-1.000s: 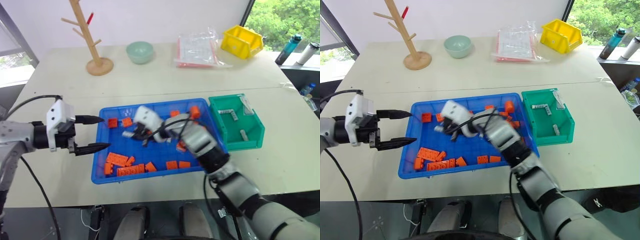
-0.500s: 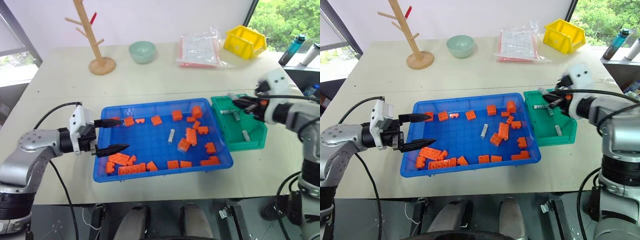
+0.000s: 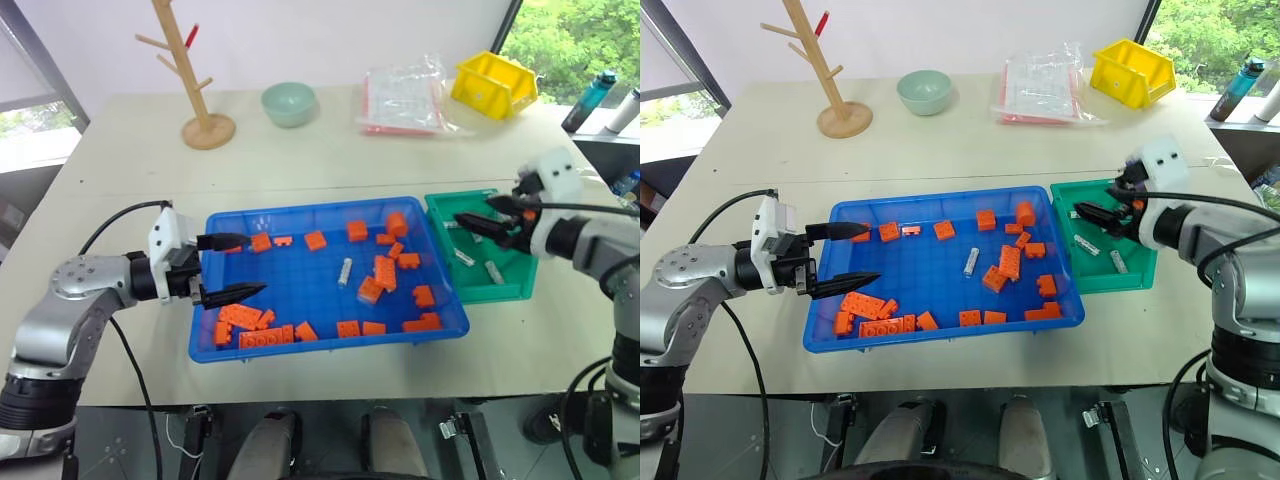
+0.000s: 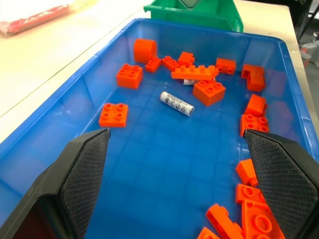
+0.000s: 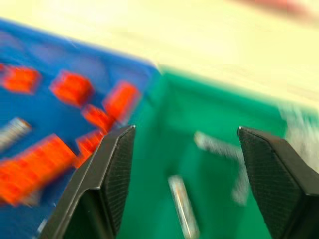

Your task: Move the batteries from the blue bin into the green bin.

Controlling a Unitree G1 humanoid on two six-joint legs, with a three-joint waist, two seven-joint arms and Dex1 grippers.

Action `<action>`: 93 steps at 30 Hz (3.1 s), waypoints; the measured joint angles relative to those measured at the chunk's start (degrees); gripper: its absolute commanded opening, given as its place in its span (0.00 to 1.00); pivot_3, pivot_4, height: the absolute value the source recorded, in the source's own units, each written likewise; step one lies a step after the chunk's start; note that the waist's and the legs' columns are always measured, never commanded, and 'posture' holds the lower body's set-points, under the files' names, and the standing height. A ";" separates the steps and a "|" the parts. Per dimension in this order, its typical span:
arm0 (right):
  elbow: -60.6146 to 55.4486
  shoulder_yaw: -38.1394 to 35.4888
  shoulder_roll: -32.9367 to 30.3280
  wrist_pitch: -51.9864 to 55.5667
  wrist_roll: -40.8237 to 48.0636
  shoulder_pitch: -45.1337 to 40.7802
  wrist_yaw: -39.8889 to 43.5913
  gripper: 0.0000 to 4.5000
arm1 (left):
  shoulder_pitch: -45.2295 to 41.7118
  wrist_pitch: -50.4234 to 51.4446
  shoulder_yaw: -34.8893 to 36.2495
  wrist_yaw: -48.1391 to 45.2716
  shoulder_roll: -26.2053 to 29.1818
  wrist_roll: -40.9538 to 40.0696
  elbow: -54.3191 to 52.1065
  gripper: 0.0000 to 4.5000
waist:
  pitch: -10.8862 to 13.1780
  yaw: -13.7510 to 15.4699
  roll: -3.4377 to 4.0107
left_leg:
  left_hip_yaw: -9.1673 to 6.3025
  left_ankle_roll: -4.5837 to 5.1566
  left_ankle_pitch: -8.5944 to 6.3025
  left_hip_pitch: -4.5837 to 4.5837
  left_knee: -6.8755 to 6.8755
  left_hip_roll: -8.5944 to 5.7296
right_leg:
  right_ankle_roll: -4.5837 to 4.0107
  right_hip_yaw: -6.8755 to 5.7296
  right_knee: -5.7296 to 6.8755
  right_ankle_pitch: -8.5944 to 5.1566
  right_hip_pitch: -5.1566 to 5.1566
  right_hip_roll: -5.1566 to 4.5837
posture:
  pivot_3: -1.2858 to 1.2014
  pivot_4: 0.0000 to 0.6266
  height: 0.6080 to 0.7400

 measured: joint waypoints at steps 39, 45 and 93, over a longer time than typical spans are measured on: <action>10.70 29.53 9.92 -16.73 -5.56 -6.88 10.62 0.49 | -1.41 -0.24 -2.15 3.86 -1.82 0.75 -2.98 1.00 | 0.03 0.32 -0.23 | -0.19 -0.01 0.00 0.00 0.08 -0.11 | 0.00 -0.01 0.01 0.00 0.03 -0.01 | 0.52 0.24 0.90; 7.83 9.87 3.10 -5.22 0.39 -8.10 4.88 0.49 | -2.98 -0.22 -2.75 3.49 -2.19 0.74 -2.29 1.00 | 0.03 1.20 -0.24 | -0.24 0.00 0.00 -0.01 0.09 -0.21 | 0.00 -0.01 0.00 0.00 0.08 -0.07 | 0.52 0.24 0.90; -0.26 26.37 1.17 -33.33 -11.97 12.15 4.39 0.98 | -5.02 -1.31 -4.23 3.67 -3.26 1.94 0.44 1.00 | 0.04 0.74 -0.35 | -0.09 0.05 -0.03 0.00 0.12 -0.08 | 0.01 -0.03 -0.03 0.00 0.08 -0.01 | 0.52 0.24 0.90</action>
